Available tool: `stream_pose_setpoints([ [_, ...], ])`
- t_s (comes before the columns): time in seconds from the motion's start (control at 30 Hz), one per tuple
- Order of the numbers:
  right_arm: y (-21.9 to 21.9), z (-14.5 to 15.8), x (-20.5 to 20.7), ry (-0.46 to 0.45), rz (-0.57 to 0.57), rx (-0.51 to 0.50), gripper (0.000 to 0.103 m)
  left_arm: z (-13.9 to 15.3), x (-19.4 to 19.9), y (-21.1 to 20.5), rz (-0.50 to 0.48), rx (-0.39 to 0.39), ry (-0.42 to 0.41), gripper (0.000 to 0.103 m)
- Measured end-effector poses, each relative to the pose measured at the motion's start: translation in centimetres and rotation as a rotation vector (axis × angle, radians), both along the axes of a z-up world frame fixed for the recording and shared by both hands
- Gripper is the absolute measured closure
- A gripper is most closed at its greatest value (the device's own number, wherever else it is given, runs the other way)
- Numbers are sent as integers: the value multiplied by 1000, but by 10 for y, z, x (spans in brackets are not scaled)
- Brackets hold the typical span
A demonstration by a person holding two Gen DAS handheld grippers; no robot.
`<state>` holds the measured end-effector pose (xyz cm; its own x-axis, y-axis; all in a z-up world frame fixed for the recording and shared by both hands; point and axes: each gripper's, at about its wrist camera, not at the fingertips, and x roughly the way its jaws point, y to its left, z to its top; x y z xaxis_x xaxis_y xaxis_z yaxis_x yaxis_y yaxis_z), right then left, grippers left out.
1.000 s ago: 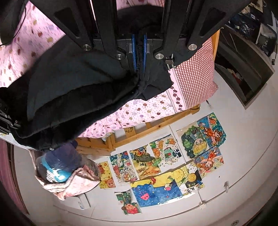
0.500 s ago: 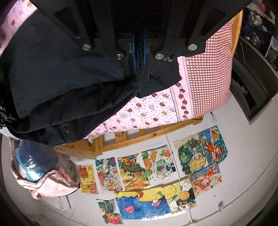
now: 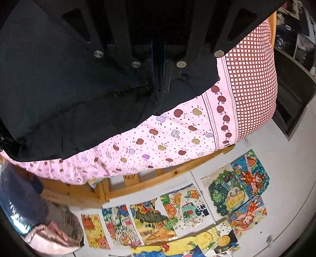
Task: Fold large clothes
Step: 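Lower the folded jacket onto the bed and open both grippers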
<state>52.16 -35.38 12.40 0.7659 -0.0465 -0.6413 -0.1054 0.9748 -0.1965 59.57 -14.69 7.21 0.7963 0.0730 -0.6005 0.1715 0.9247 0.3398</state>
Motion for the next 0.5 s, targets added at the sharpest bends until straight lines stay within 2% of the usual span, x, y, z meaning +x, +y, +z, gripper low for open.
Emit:
stream_pose_setpoints([
  [0.13, 1, -13, 4, 16, -9, 2, 96, 0, -4, -2, 3, 8, -5, 96],
  [0.5, 0, -16, -4, -7, -23, 1, 96, 0, -3, -2, 1, 12, -14, 96],
])
